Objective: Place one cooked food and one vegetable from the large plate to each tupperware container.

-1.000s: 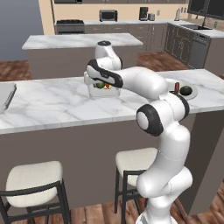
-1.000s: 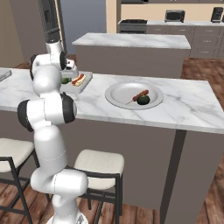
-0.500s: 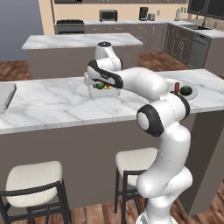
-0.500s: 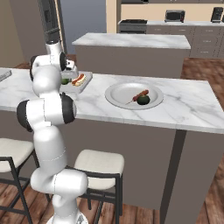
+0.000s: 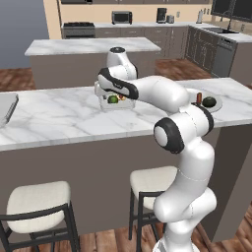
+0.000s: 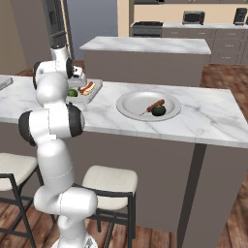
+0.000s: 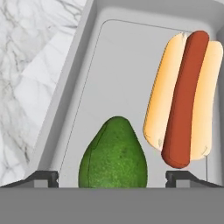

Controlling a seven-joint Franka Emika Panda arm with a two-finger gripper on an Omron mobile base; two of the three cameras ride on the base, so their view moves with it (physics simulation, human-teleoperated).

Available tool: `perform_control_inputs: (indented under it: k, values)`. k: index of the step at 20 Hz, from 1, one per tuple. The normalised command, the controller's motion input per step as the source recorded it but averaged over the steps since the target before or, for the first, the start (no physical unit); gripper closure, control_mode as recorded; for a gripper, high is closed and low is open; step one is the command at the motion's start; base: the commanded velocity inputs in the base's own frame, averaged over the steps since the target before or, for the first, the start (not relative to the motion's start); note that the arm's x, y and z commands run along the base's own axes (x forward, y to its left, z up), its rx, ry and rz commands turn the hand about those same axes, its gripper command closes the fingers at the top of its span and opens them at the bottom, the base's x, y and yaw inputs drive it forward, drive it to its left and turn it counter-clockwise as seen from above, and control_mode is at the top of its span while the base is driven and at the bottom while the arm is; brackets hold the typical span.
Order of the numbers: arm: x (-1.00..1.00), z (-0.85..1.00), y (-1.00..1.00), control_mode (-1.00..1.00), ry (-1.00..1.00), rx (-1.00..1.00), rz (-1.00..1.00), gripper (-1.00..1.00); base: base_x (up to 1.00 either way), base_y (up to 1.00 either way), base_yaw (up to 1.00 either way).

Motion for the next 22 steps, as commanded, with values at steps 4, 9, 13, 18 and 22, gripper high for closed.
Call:
perform_control_inputs:
  k: [4,9,13,18,22]
  values:
    - [-0.3,0.36,-0.08,-1.0,0.0,0.0,-0.02,-1.0,0.0,0.0,0.0]
    - [-0.86,0.36,-0.45,-1.0,-0.06,0.0,-0.1,-1.0,0.0,0.0,0.0]
    - [-0.94,0.27,-0.63,-1.0,-0.14,0.0,-0.11,-1.0,0.0,0.0,0.0]
    - [-0.8,0.39,-0.79,-1.0,-0.03,0.0,-0.07,-1.0,0.0,0.0,0.0]
    - [-0.64,0.35,-0.8,-1.0,-0.01,-0.01,-0.06,-1.0,0.0,0.0,0.0]
